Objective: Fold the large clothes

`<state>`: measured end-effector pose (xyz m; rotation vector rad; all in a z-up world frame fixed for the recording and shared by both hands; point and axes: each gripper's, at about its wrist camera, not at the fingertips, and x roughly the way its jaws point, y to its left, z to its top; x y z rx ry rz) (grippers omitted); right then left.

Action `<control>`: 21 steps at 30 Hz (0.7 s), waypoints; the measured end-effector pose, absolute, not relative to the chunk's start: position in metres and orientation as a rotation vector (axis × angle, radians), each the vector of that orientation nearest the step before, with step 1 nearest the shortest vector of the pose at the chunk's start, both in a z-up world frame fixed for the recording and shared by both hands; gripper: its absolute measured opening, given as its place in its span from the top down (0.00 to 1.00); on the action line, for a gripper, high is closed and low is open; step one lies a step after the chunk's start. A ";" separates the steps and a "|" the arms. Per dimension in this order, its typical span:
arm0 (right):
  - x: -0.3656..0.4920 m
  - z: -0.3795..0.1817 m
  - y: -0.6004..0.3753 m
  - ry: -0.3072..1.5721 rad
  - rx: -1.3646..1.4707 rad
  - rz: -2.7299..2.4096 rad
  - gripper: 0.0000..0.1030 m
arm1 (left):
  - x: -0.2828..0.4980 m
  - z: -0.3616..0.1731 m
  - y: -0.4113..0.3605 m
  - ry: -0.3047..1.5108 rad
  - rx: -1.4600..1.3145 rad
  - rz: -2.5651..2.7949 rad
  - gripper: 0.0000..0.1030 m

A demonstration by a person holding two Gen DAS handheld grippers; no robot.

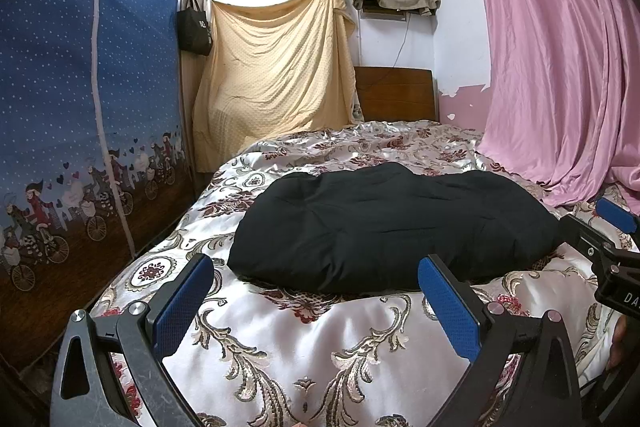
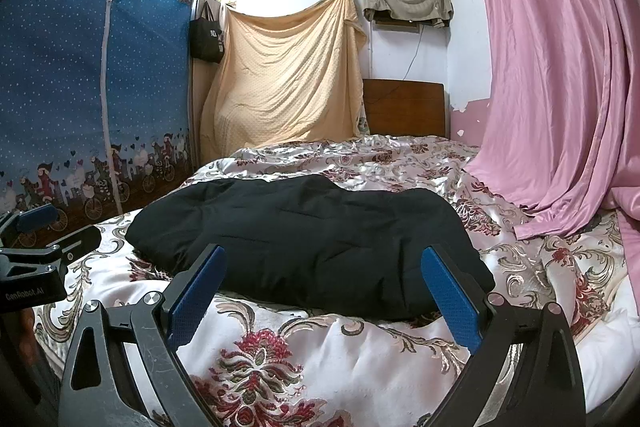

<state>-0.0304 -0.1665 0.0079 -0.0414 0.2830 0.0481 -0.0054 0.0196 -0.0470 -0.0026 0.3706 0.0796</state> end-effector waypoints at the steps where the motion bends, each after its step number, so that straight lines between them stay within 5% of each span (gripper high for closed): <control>1: -0.030 0.008 -0.166 0.282 -0.041 0.048 0.07 | -0.005 -0.047 0.019 0.370 -0.002 0.080 0.00; 21: -0.031 0.008 -0.165 0.281 -0.041 0.048 0.07 | -0.006 -0.048 0.019 0.368 -0.001 0.080 0.00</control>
